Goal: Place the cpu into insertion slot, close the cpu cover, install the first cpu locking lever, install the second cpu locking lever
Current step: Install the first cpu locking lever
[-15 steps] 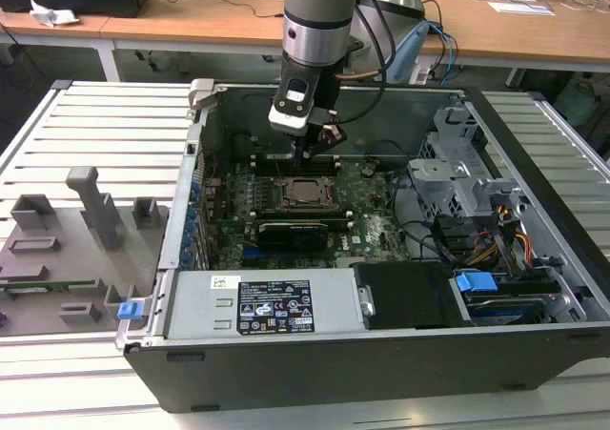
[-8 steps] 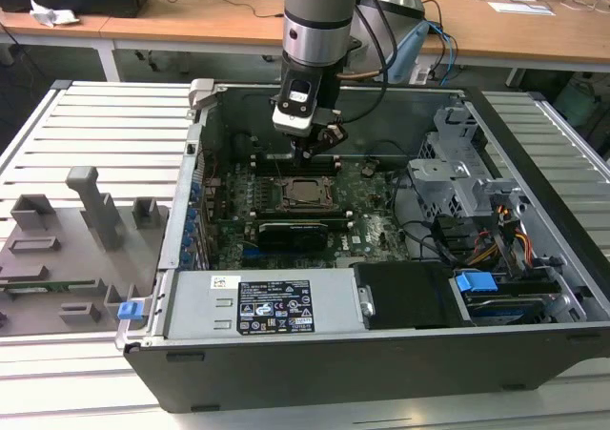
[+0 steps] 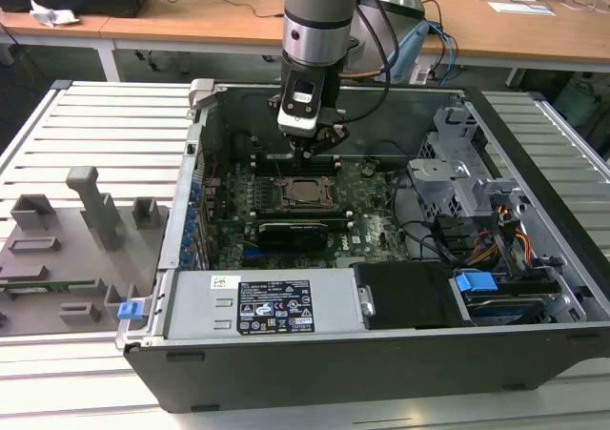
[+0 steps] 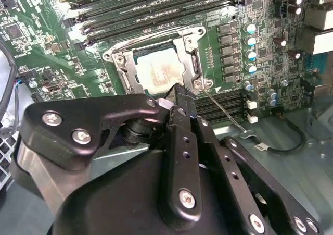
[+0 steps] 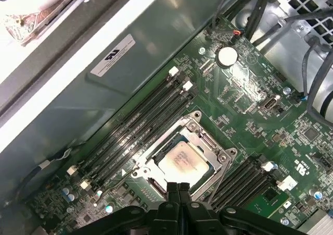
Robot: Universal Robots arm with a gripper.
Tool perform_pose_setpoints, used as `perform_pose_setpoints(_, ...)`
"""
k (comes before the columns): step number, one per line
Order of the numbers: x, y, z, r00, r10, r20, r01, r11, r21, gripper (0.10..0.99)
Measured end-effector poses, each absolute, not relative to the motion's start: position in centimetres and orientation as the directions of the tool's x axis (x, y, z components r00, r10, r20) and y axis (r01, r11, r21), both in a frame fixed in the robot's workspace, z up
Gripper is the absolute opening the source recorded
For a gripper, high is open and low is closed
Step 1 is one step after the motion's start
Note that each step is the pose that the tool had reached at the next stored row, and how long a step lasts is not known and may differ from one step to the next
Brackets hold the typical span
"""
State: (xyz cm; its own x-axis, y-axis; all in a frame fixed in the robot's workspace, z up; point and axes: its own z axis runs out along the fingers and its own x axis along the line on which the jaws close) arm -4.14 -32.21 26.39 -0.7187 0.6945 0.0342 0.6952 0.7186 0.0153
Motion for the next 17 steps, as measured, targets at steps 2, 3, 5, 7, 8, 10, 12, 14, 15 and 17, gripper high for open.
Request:
perform_pose_setpoints(2, -4.14, -32.21, 26.39, -0.726, 0.687, 0.034, 0.687, 0.726, 0.015, 0.106)
perform_pose_setpoints(3, -4.14, -32.21, 26.39, -0.732, 0.681, 0.034, 0.681, 0.732, 0.015, 0.106)
perform_pose_setpoints(5, -4.14, -32.21, 26.39, -0.744, 0.667, 0.034, 0.668, 0.744, 0.015, 0.106)
perform_pose_setpoints(7, -4.14, -32.21, 26.39, -0.755, 0.655, 0.034, 0.656, 0.755, 0.015, 0.106)
perform_pose_setpoints(8, -4.14, -32.21, 26.39, -0.758, 0.652, 0.034, 0.652, 0.758, 0.015, 0.106)
perform_pose_setpoints(10, -4.14, -32.21, 26.39, -0.767, 0.641, 0.034, 0.641, 0.767, 0.015, 0.106)
perform_pose_setpoints(12, -4.14, -32.21, 26.39, -0.777, 0.629, 0.034, 0.63, 0.777, 0.015, 0.106)
perform_pose_setpoints(14, -4.14, -32.21, 26.39, -0.795, 0.606, 0.034, 0.607, 0.795, 0.015, 0.106)
perform_pose_setpoints(15, -4.14, -32.21, 26.39, -0.801, 0.598, 0.034, 0.599, 0.801, 0.015, 0.106)
perform_pose_setpoints(17, -4.14, -32.21, 26.39, -0.815, 0.578, 0.034, 0.579, 0.815, 0.015, 0.106)
